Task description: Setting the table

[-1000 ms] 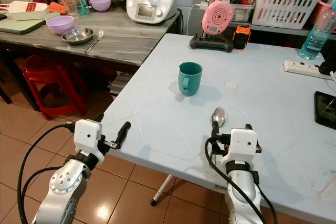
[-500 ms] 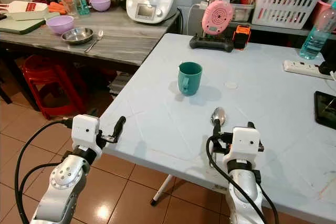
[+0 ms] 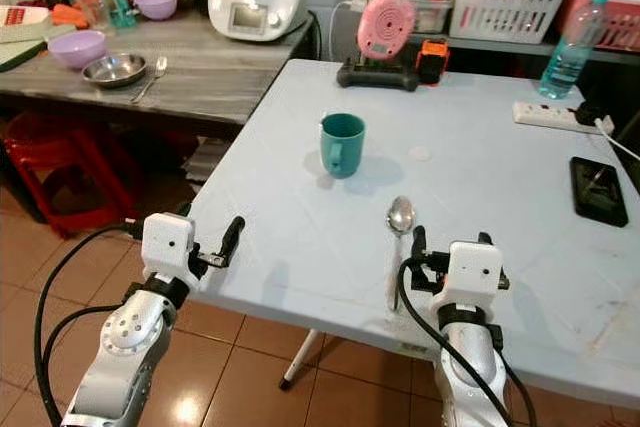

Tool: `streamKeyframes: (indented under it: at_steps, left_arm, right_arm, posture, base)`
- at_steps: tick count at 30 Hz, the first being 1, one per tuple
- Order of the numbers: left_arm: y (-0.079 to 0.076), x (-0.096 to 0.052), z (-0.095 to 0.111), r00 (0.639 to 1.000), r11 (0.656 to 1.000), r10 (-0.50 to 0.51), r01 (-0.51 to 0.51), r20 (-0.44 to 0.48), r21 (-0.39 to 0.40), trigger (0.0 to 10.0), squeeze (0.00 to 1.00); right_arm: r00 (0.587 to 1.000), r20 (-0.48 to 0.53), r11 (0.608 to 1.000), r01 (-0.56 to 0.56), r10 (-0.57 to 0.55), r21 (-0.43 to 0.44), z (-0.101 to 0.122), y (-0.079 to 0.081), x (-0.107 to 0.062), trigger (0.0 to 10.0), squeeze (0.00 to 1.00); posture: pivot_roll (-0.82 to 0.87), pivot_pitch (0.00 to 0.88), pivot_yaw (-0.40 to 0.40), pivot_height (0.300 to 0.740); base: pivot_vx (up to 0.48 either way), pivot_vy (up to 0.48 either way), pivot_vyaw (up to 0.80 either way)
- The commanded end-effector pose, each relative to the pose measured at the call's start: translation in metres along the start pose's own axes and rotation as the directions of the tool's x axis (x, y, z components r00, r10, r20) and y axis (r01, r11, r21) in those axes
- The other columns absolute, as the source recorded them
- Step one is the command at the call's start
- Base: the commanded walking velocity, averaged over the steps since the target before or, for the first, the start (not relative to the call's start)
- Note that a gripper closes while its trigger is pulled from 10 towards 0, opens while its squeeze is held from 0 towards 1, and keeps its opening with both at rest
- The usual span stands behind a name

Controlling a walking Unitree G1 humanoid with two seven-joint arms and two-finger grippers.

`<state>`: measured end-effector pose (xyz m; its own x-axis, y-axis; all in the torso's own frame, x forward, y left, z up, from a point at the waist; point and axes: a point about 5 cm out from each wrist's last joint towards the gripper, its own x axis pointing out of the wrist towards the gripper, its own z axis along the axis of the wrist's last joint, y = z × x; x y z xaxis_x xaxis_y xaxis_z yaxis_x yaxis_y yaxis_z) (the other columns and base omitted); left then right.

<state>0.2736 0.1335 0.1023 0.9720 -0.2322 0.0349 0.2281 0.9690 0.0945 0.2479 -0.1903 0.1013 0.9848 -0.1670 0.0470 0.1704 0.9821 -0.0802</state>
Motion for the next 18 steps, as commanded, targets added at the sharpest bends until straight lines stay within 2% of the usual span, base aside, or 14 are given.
streamKeyframes:
  at_steps: [1,7,9,18]
  left_arm:
    - [0.0000,0.0013,0.0032,1.000,1.000,0.005,-0.005,0.006,0.010,10.0,0.00]
    - [-0.0018,0.0032,0.0029,1.000,1.000,-0.001,0.001,0.004,0.008,10.0,0.00]
    - [-0.0024,0.0034,0.0029,1.000,1.000,-0.004,0.004,0.003,0.011,10.0,0.00]
    - [-0.0026,0.0028,0.0017,1.000,1.000,-0.004,0.004,0.000,0.014,10.0,0.00]
  right_arm:
    - [1.000,0.016,1.000,0.000,0.000,-0.004,0.0047,0.0005,0.0009,10.0,0.00]
    - [1.000,0.008,1.000,0.000,0.000,-0.030,0.0059,0.0081,0.0043,10.0,0.00]
    - [1.000,0.006,1.000,0.004,-0.004,-0.001,0.0065,0.0087,0.0049,10.0,0.00]
    - [1.000,-0.001,1.000,0.012,-0.012,0.002,0.0059,0.0085,0.0045,10.0,0.00]
  posture:
    - [0.01,0.000,0.022,0.740]
    - [0.01,0.000,0.022,0.740]
    - [0.01,0.000,0.022,0.740]
    - [0.01,0.000,0.021,0.740]
  base:
    - [0.000,0.000,0.00]
    - [0.000,0.000,0.00]
    - [0.000,0.000,0.00]
    - [0.000,0.000,0.00]
